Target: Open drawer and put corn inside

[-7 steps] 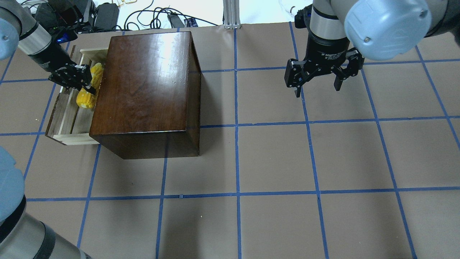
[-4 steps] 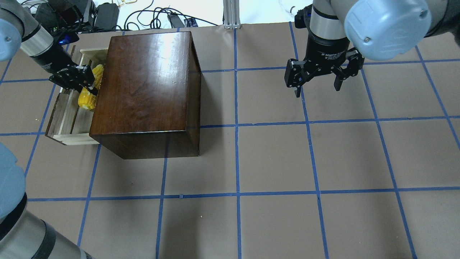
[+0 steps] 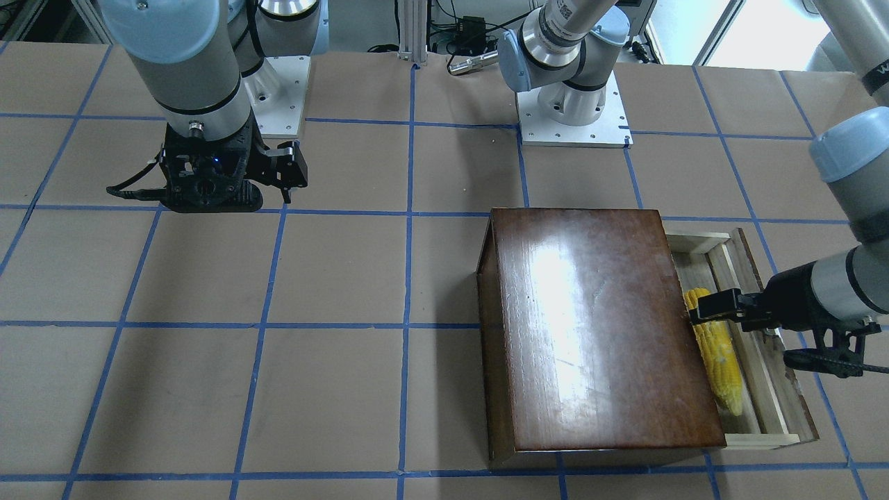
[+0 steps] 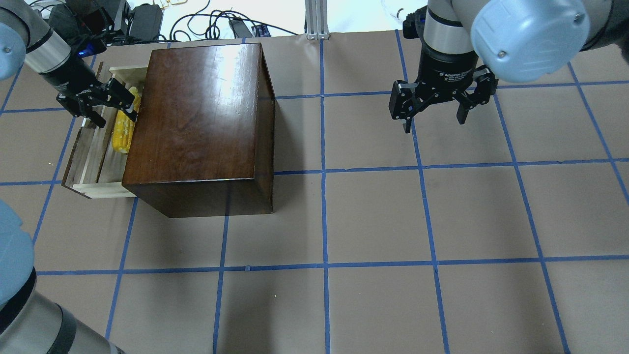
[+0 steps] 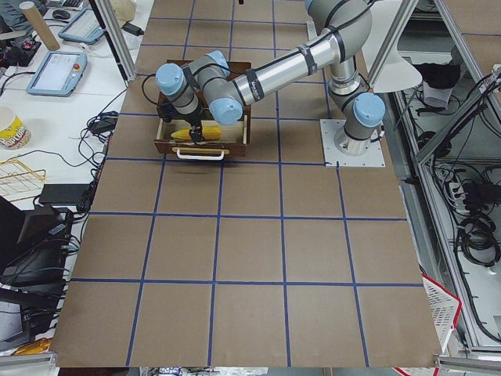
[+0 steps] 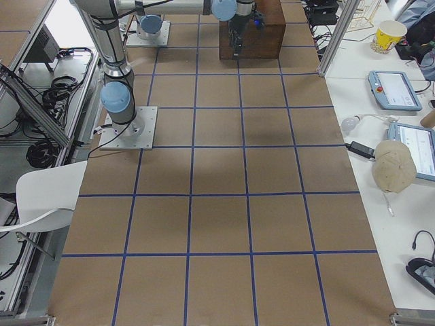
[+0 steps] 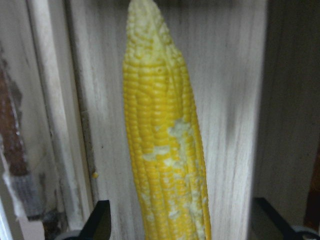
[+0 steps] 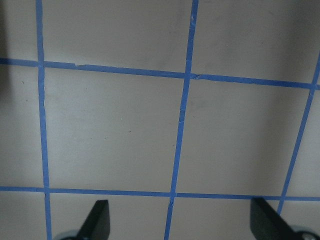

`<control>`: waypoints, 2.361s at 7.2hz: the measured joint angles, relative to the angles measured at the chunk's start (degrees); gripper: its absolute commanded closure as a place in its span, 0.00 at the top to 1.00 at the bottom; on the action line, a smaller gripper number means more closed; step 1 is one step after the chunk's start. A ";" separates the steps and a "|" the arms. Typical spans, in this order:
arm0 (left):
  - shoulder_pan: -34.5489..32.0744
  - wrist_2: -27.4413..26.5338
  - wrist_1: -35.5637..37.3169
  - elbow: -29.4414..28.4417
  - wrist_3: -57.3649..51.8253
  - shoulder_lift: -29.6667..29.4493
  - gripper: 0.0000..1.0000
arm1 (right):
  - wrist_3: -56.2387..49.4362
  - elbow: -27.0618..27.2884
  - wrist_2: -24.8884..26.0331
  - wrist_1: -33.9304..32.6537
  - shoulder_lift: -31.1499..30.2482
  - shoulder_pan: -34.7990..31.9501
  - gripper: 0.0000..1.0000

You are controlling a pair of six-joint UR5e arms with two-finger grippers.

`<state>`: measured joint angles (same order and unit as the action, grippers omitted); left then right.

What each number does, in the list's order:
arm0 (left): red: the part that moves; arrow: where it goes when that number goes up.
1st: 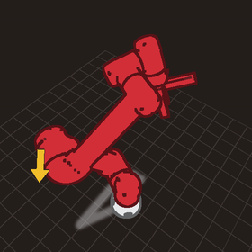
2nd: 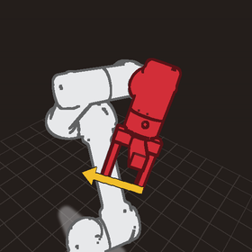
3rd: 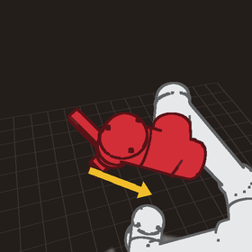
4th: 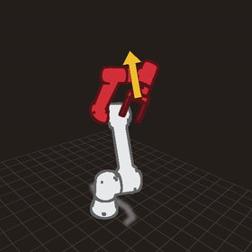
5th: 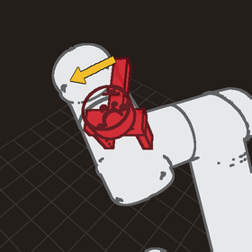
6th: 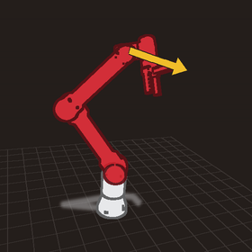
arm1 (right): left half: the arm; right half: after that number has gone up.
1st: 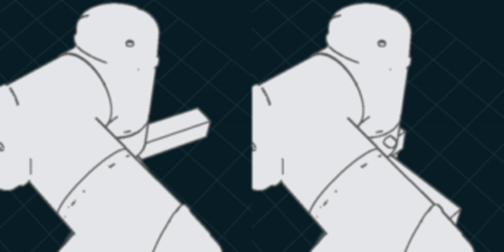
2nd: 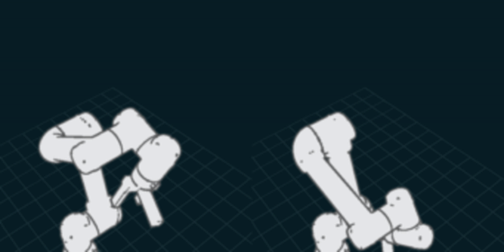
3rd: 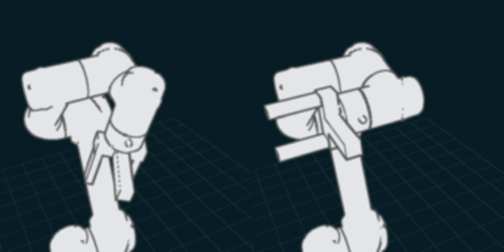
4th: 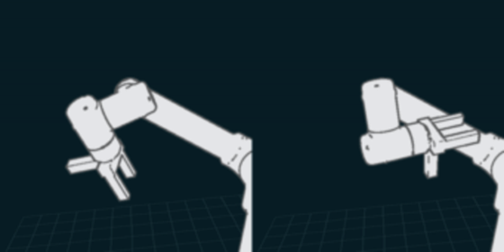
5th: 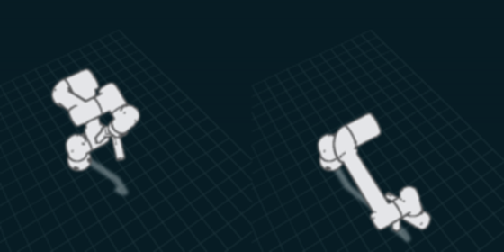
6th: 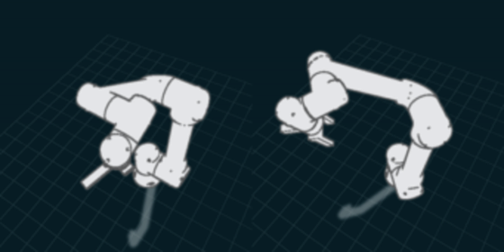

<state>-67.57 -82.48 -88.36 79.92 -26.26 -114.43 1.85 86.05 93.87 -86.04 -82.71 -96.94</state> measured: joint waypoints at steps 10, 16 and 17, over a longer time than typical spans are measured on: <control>-11.37 -5.90 -7.89 -6.65 12.03 9.96 1.00 | 0.00 0.00 0.00 0.00 0.00 0.00 1.00; -20.75 -5.88 -3.32 5.27 19.34 16.57 1.00 | 0.00 0.00 0.00 0.00 0.00 0.00 1.00; -21.22 -5.93 -2.03 7.25 19.46 17.61 1.00 | 0.00 0.00 0.00 0.00 0.00 0.00 1.00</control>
<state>-88.78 -88.42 -90.39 87.17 -6.80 -96.82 1.85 86.05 93.87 -86.05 -82.71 -96.94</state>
